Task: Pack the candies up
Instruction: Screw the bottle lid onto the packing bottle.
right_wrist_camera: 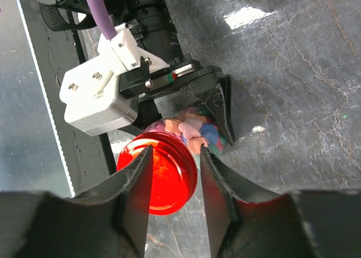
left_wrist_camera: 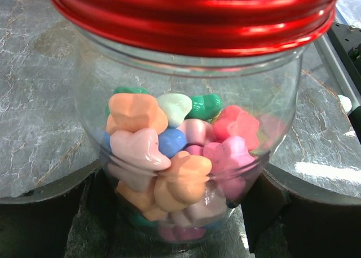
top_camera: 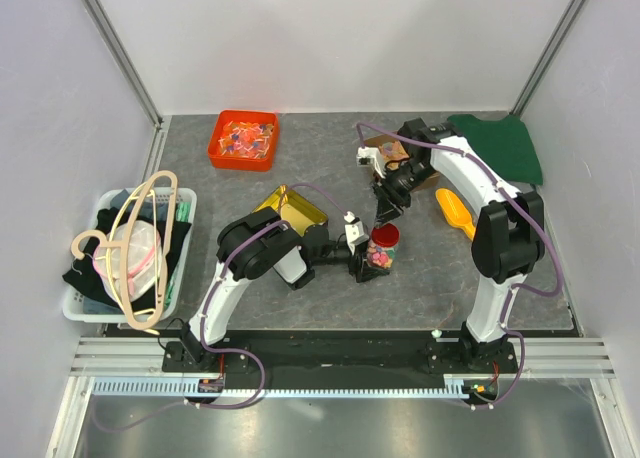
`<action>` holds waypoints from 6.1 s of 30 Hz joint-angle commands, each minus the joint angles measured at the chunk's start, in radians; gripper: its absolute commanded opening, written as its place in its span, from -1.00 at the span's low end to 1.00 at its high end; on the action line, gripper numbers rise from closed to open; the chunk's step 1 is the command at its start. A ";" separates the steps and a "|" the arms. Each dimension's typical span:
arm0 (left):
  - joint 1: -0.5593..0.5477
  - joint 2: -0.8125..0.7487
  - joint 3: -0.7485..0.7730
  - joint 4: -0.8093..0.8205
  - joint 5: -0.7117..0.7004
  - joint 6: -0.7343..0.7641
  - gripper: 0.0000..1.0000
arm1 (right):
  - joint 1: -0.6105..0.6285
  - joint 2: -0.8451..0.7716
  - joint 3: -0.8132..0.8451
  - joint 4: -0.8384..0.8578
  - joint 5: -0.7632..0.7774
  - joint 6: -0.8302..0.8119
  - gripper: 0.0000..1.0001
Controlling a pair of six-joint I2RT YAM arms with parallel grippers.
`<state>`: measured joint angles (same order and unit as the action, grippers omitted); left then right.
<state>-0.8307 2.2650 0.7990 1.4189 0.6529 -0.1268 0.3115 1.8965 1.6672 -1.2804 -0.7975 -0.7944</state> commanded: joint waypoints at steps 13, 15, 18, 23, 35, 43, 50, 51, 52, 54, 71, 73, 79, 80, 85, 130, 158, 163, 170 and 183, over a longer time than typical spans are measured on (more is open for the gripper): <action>0.007 0.028 0.002 0.245 -0.053 -0.039 -0.96 | -0.005 -0.085 -0.121 -0.030 0.000 -0.054 -0.51; 0.008 0.027 0.002 0.245 -0.058 -0.046 -0.97 | -0.008 -0.102 -0.135 -0.031 0.007 -0.051 -0.52; 0.013 0.030 0.003 0.247 -0.064 -0.060 -0.97 | -0.012 -0.123 -0.153 -0.036 0.026 -0.046 -0.52; 0.018 0.030 0.003 0.245 -0.067 -0.074 -0.97 | -0.029 -0.143 -0.181 -0.048 0.043 -0.048 -0.52; 0.018 0.027 0.000 0.247 -0.068 -0.073 -0.96 | -0.046 -0.186 -0.282 -0.048 0.044 -0.043 -0.51; 0.018 0.025 0.002 0.245 -0.072 -0.074 -0.97 | -0.046 -0.252 -0.320 -0.068 0.069 -0.028 -0.51; 0.018 0.025 0.002 0.245 -0.068 -0.073 -0.97 | -0.048 -0.281 -0.333 -0.077 0.080 -0.025 -0.51; 0.018 0.025 0.002 0.245 -0.065 -0.073 -0.97 | -0.048 -0.283 -0.330 -0.077 0.081 -0.023 -0.50; 0.019 0.025 0.002 0.245 -0.065 -0.073 -0.97 | -0.049 -0.284 -0.322 -0.077 0.084 -0.022 -0.49; 0.018 0.025 0.002 0.245 -0.064 -0.073 -0.96 | -0.049 -0.284 -0.285 -0.074 0.099 -0.012 -0.49; 0.018 0.027 0.005 0.245 -0.055 -0.070 -0.97 | -0.020 0.021 0.163 -0.045 0.005 0.011 -0.19; 0.018 0.028 0.006 0.245 -0.053 -0.071 -0.97 | -0.003 0.042 0.169 -0.046 -0.009 0.008 -0.18; 0.018 0.028 0.006 0.245 -0.053 -0.071 -0.96 | 0.023 0.053 0.126 -0.046 -0.023 -0.011 -0.15; 0.018 0.028 0.006 0.247 -0.053 -0.071 -0.97 | 0.023 0.050 0.117 -0.048 -0.023 -0.014 -0.15; 0.018 0.028 0.006 0.245 -0.055 -0.071 -0.96 | 0.024 0.021 0.051 -0.050 -0.005 -0.031 -0.19; 0.018 0.025 0.003 0.245 -0.062 -0.073 -0.97 | -0.046 -0.238 -0.290 -0.158 0.049 -0.066 -0.50; 0.018 0.028 0.008 0.245 -0.049 -0.071 -0.96 | 0.051 0.016 0.192 -0.046 0.069 -0.006 0.12; 0.018 0.028 0.008 0.245 -0.052 -0.071 -0.97 | 0.057 0.036 0.154 -0.048 0.052 -0.022 0.11; 0.018 0.028 0.006 0.245 -0.052 -0.073 -0.97 | 0.057 0.032 0.080 -0.045 0.046 -0.045 0.02; 0.019 0.027 0.006 0.245 -0.055 -0.074 -0.97 | 0.029 0.012 -0.010 -0.043 0.055 -0.057 -0.40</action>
<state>-0.8238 2.2650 0.8040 1.4158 0.6334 -0.1673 0.3534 1.9285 1.7069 -1.2991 -0.7490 -0.8177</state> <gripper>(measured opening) 0.784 0.334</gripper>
